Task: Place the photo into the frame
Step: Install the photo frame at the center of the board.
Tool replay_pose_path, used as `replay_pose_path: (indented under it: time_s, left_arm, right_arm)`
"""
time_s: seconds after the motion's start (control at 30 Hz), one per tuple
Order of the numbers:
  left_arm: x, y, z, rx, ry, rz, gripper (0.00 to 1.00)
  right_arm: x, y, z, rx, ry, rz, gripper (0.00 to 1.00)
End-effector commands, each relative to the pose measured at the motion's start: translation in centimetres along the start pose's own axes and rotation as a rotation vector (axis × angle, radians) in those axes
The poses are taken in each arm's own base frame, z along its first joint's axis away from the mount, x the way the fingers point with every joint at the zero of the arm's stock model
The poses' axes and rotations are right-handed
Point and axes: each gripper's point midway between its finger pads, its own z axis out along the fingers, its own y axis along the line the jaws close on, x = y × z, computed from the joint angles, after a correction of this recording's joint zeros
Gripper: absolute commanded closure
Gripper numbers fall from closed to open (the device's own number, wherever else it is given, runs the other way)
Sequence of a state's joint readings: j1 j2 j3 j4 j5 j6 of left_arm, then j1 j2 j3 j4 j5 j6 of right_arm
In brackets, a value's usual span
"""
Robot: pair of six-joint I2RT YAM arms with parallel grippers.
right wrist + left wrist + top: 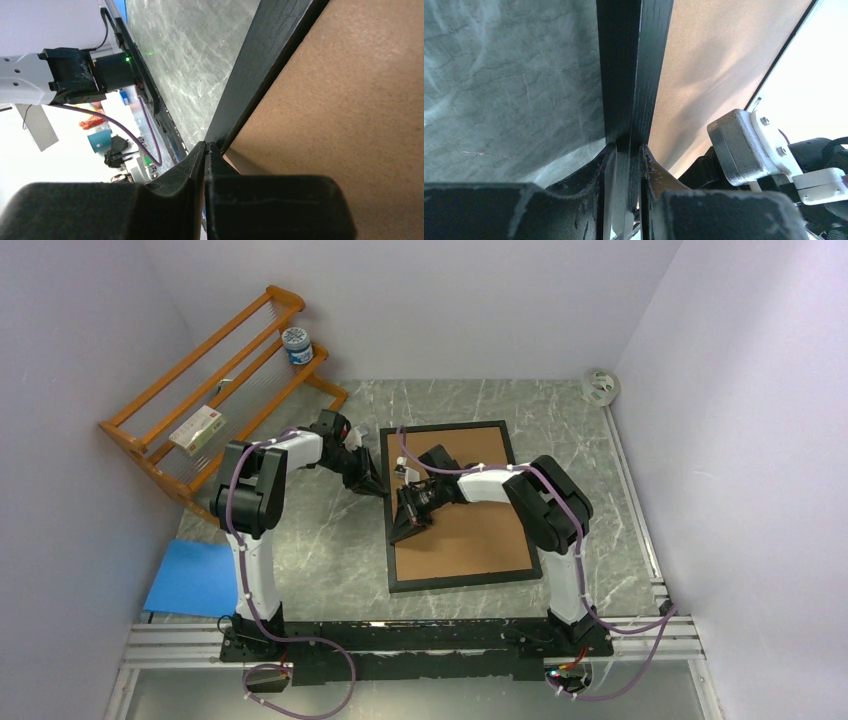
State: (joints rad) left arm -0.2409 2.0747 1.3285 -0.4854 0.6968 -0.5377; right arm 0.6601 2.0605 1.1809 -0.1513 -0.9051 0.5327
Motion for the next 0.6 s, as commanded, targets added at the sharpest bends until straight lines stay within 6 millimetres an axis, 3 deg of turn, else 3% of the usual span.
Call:
replay_pose_path:
  time_s: [0.0, 0.3, 0.47, 0.57]
  left_arm:
    - [3.4, 11.3, 1.6, -0.441, 0.072, -0.061, 0.85]
    - [3.3, 11.1, 1.8, -0.432, 0.080, -0.065, 0.86]
    - [3.4, 11.0, 1.6, -0.432, 0.079, -0.063, 0.86]
    - [3.3, 10.8, 1.6, -0.426, 0.076, -0.061, 0.86]
  right_arm:
    - [3.1, -7.6, 0.1, 0.241, 0.031, 0.054, 0.93]
    - [5.0, -9.5, -1.2, 0.301, 0.038, 0.064, 0.95]
    - [3.5, -10.2, -1.4, 0.352, -0.018, 0.059, 0.95]
    - [2.1, -9.1, -1.8, 0.340, -0.088, 0.035, 0.94]
